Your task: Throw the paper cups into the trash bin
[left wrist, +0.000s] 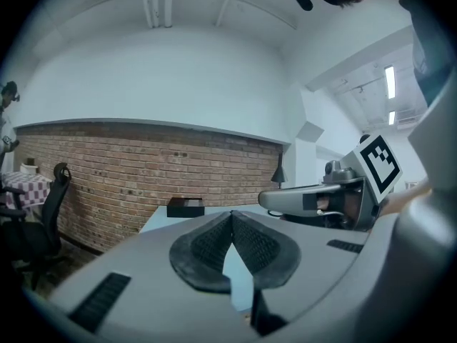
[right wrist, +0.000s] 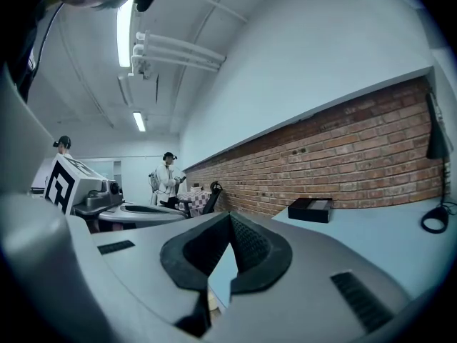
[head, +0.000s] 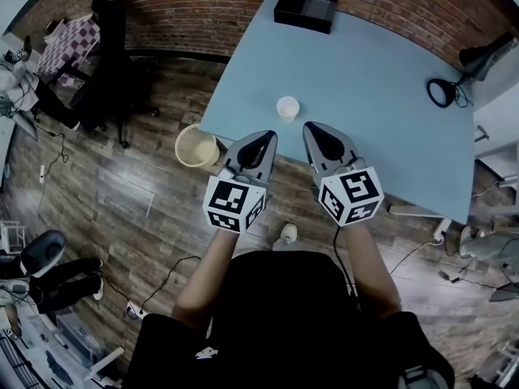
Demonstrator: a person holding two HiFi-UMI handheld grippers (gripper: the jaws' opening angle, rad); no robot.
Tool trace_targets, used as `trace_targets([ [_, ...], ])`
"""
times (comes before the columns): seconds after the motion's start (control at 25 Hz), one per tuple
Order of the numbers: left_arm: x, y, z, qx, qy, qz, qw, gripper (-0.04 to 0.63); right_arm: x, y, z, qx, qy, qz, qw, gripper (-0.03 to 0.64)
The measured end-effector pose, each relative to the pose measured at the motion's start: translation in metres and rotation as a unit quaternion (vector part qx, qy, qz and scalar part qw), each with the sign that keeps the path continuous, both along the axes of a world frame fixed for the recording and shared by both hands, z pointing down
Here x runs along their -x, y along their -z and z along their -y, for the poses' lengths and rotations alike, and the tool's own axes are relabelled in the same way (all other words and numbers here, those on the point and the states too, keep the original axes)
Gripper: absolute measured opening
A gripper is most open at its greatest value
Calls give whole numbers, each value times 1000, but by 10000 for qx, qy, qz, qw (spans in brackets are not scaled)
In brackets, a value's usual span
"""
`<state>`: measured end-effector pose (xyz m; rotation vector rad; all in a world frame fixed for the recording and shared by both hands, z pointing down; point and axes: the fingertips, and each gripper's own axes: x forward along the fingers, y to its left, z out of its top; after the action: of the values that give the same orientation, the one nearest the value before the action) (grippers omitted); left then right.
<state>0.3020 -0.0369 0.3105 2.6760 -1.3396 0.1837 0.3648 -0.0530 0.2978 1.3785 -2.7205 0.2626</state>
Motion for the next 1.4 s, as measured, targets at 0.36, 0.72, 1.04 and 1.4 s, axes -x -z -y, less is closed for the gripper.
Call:
trace_targets([
  [0.36, -18, -17, 14, 211, 43, 135, 9997, 8, -22, -25, 12, 266, -18, 52, 9996, 3],
  [0.72, -18, -24, 26, 267, -154, 55, 9995, 8, -24, -38, 20, 423, -198, 0, 9989, 3],
  [1.04, -11, -31, 49, 239, -550, 109, 9981, 8, -17, -47, 43, 650, -553, -210, 9961, 3],
  [1.4, 29, -41, 89, 404, -809, 22, 9959, 8, 0, -86, 86, 1359, -1156, -332, 9834, 3],
])
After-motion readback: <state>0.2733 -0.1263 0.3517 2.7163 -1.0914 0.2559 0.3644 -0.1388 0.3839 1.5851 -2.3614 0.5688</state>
